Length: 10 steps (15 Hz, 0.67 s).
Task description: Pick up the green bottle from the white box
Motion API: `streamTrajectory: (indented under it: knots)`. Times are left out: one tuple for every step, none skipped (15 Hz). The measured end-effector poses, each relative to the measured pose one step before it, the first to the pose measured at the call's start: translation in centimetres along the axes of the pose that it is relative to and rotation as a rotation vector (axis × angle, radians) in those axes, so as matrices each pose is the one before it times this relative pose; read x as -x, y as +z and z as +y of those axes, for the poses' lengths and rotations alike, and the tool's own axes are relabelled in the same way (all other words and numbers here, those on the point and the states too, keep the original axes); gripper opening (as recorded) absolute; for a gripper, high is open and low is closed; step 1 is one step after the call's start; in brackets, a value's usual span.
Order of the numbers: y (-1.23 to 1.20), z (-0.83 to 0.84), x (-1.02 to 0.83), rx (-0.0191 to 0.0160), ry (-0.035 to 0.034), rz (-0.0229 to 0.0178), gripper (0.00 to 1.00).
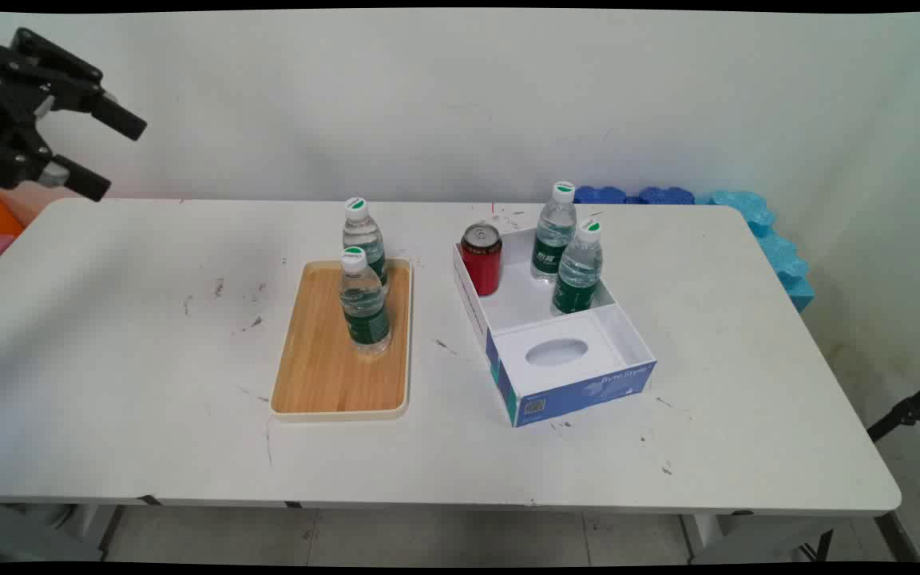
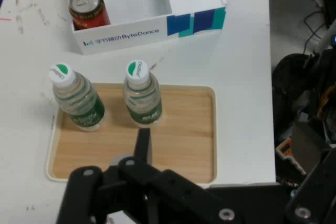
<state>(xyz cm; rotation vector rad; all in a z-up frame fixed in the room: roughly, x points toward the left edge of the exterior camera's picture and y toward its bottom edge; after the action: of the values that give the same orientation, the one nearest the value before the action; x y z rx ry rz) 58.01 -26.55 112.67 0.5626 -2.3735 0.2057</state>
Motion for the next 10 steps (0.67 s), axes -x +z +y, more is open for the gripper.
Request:
streamTrajectory:
  knots:
    - [0.137, 0.008, -0.258, -0.00598, -0.00328, 0.00269, 1.0]
    - [0.123, 0.005, -0.204, -0.00422, -0.00199, 0.00188, 1.0]
    - [0.23, -0.014, -0.369, -0.0074, -0.00306, 0.00424, 1.0]
    - [0.327, 0.001, -0.516, -0.00986, -0.00395, 0.00646, 1.0]
    - [0.437, 0.029, -0.635, -0.01086, -0.00641, 0.00709, 1.0]
    - [0.434, 0.032, -0.603, -0.00965, -0.00787, 0.00762, 1.0]
    - [0.562, 0.084, -0.754, -0.011, -0.00985, 0.00839, 1.0]
    - [0.66, 0.099, -0.841, -0.01213, -0.01177, 0.00947, 1.0]
    - [0.636, 0.098, -0.783, -0.01177, -0.00972, 0.00922, 1.0]
    - [0.818, 0.122, -0.935, -0.01456, -0.01125, 0.0096, 1.0]
